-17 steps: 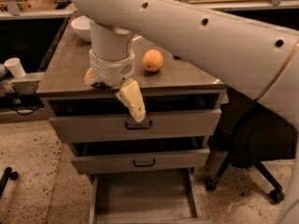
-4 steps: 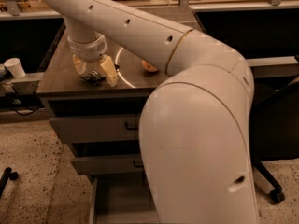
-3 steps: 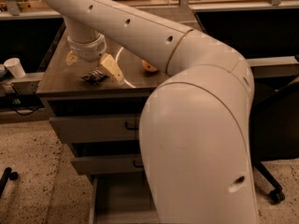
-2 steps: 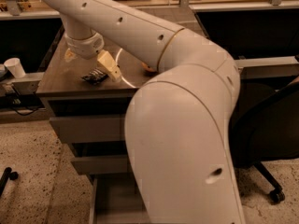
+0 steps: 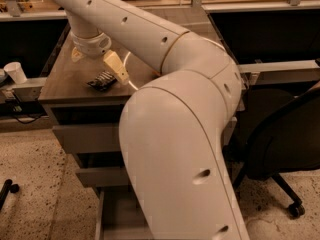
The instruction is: Place rxbar chocolate into bottom drawer
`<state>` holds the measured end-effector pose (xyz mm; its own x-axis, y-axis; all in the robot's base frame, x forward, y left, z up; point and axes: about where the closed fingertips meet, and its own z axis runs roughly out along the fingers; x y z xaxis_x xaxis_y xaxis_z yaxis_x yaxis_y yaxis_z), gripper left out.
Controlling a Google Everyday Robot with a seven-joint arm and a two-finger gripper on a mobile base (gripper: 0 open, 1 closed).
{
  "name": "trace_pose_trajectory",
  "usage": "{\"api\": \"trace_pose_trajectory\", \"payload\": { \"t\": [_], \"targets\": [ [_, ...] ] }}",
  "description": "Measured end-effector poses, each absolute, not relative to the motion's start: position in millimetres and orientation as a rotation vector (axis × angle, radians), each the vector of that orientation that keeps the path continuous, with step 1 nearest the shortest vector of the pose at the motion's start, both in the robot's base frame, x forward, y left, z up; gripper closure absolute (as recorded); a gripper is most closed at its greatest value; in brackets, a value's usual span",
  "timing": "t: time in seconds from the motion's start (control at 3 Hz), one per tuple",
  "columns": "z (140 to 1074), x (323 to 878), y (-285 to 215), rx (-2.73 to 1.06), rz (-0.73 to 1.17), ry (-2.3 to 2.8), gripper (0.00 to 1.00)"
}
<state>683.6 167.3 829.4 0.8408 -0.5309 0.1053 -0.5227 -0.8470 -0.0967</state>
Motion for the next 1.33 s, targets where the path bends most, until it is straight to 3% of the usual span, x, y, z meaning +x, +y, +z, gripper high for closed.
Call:
{"api": "trace_pose_trajectory", "payload": {
  "t": [1.0, 1.33],
  "targets": [
    [816.9, 699.3, 161.9, -2.974, -0.202, 0.938, 0.01],
    [816.9, 699.3, 161.9, -2.974, -0.202, 0.938, 0.23]
  ]
}}
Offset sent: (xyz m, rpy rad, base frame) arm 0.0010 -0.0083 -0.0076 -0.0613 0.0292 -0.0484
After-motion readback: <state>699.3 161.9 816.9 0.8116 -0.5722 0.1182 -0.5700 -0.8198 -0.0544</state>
